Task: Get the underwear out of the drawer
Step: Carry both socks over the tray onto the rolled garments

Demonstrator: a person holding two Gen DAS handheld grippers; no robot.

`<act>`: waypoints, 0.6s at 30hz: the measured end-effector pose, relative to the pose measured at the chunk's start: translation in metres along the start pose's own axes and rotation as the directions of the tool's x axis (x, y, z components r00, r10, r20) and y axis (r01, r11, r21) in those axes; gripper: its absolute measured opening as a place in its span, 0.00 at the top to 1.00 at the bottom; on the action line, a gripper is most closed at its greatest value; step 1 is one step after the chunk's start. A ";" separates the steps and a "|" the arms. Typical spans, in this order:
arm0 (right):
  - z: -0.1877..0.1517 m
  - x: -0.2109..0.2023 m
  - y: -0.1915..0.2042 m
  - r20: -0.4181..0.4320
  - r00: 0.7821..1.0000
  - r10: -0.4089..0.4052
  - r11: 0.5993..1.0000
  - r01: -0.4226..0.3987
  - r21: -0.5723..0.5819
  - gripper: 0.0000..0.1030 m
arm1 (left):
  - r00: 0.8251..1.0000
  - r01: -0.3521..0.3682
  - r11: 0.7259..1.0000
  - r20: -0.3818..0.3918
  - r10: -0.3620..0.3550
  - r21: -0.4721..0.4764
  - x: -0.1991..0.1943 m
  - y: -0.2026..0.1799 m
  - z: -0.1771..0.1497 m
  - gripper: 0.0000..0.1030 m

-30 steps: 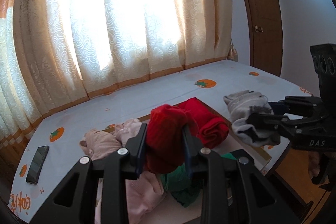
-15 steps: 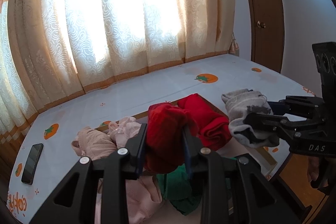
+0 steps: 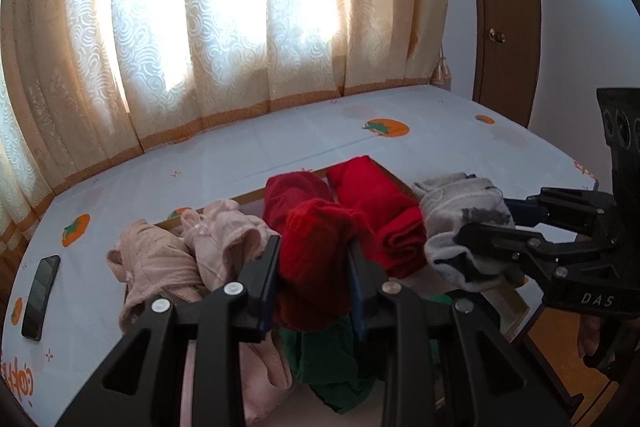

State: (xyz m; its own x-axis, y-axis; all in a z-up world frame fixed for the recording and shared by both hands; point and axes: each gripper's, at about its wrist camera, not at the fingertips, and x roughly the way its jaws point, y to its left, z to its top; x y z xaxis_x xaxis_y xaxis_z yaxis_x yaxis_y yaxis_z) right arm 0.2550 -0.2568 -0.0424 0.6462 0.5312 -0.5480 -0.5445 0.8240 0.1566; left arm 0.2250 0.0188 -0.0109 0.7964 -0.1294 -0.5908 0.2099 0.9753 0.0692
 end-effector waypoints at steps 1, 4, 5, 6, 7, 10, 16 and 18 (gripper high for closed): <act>-0.001 0.001 0.000 -0.005 1.000 0.000 1.000 0.000 -0.001 0.62 | 1.000 0.003 1.000 -0.005 -0.003 0.001 0.001 -0.001 -0.001 0.72; -0.003 0.005 0.001 -0.018 1.000 0.001 1.000 -0.001 -0.001 0.62 | 1.000 0.010 1.000 -0.017 -0.010 0.001 0.004 -0.003 -0.003 0.72; -0.003 0.006 0.001 -0.021 1.000 0.001 1.000 -0.001 -0.001 0.62 | 1.000 0.009 1.000 -0.020 -0.009 0.001 0.004 -0.003 -0.003 0.72; -0.004 0.007 0.001 -0.023 1.000 0.002 1.000 -0.002 -0.001 0.62 | 1.000 0.010 1.000 -0.022 -0.010 -0.001 0.005 -0.003 -0.004 0.72; -0.004 0.007 0.002 -0.025 1.000 0.003 1.000 -0.003 -0.002 0.62 | 1.000 0.013 1.000 -0.026 -0.013 -0.003 0.005 -0.002 -0.004 0.72; -0.004 0.009 0.005 -0.032 0.999 0.005 1.000 -0.005 -0.006 0.62 | 0.999 0.015 1.000 -0.041 -0.016 -0.006 0.008 -0.001 -0.005 0.72; -0.011 0.019 0.013 -0.074 0.997 -0.010 0.999 0.007 -0.043 0.61 | 0.997 0.019 0.999 -0.075 -0.017 0.031 0.015 -0.008 -0.014 0.70; -0.013 0.020 0.012 -0.084 0.996 -0.015 0.999 0.011 -0.043 0.61 | 0.997 0.016 0.999 -0.080 -0.012 0.046 0.016 -0.011 -0.016 0.68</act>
State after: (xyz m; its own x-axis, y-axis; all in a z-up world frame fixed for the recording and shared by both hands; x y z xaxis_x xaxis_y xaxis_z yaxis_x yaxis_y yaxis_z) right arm 0.2547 -0.2387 -0.0625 0.6065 0.5006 -0.6177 -0.5597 0.8206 0.1155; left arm 0.2259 0.0091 -0.0342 0.7460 -0.1266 -0.6538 0.2487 0.9637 0.0971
